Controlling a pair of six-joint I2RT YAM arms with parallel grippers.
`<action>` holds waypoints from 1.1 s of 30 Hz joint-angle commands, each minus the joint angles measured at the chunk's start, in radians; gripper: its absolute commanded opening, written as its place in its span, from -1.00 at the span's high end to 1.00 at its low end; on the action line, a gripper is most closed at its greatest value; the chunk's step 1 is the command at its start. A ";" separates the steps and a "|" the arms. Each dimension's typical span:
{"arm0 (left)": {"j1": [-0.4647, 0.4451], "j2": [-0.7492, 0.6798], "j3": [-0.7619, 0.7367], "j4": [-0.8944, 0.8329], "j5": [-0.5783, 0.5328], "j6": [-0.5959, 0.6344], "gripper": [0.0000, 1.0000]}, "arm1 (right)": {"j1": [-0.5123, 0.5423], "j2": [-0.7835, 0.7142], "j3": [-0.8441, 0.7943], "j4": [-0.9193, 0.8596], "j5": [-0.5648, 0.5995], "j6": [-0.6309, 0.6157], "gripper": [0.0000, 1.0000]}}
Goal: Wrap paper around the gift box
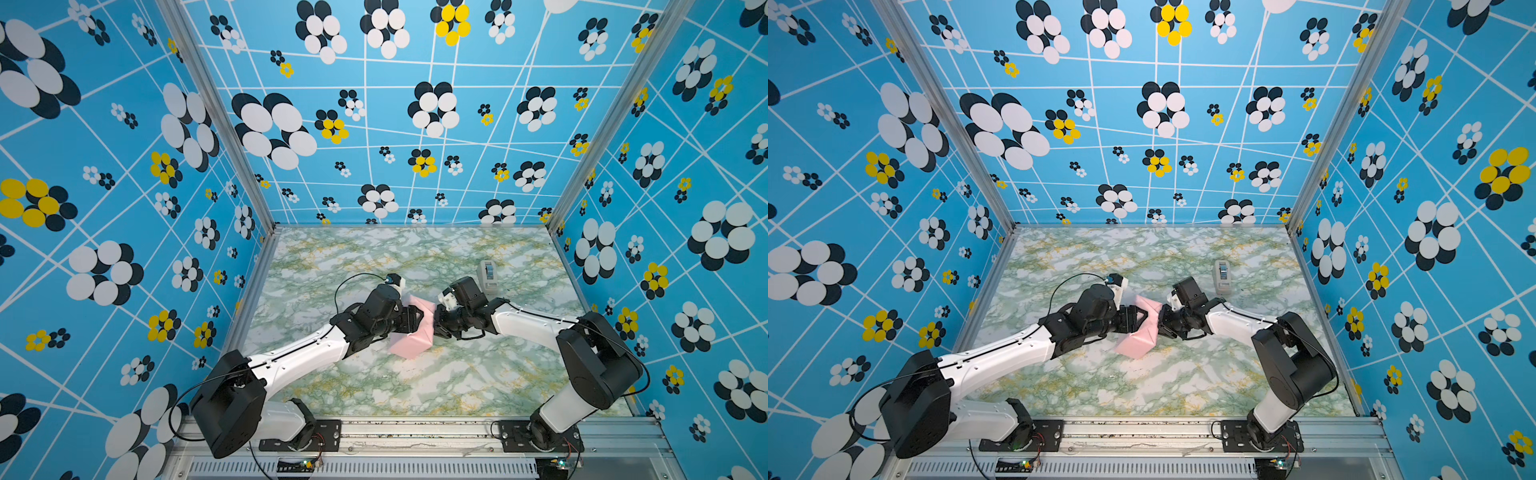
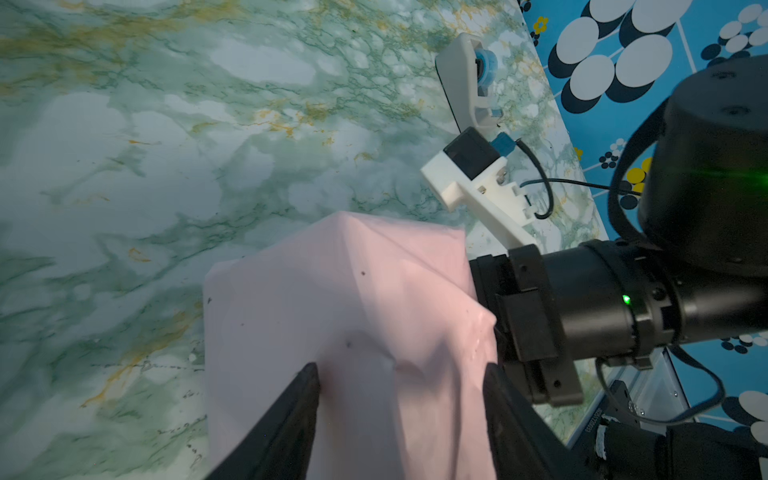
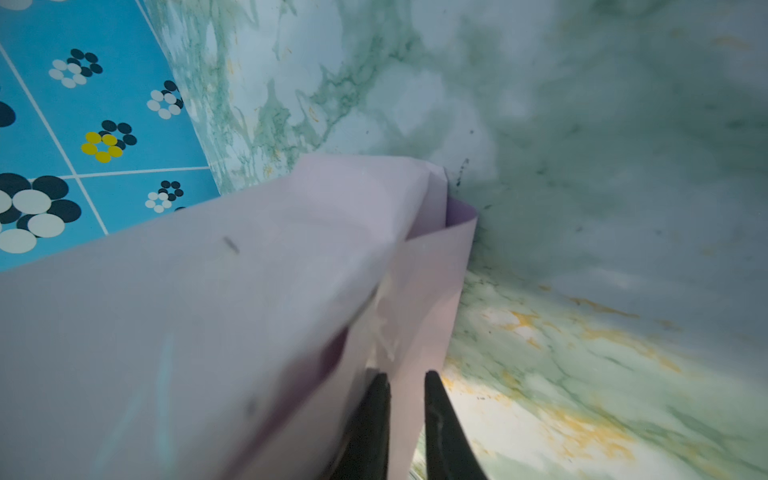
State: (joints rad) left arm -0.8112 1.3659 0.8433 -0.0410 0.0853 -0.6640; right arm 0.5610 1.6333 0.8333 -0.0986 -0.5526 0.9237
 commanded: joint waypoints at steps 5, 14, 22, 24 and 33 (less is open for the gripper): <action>-0.089 0.087 0.090 -0.040 0.063 0.023 -0.31 | -0.119 -0.123 -0.091 -0.076 0.059 -0.102 0.34; -0.123 0.135 0.157 -0.045 0.057 0.044 -0.37 | -0.312 -0.292 -0.125 -0.435 0.211 -0.338 0.10; -0.073 0.059 0.164 -0.093 -0.006 0.074 -0.52 | -0.332 -0.394 -0.032 -0.644 0.363 -0.425 0.01; -0.033 0.010 0.143 -0.133 -0.063 0.100 -0.59 | -0.332 -0.415 -0.033 -0.632 0.347 -0.424 0.00; 0.247 -0.395 -0.160 0.012 -0.549 0.415 -0.98 | -0.368 -0.521 -0.033 -0.342 0.637 -0.576 -0.30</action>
State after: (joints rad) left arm -0.5972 1.0565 0.7815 -0.1204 -0.2317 -0.4351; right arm 0.2058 1.1465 0.7818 -0.5747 -0.0917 0.4355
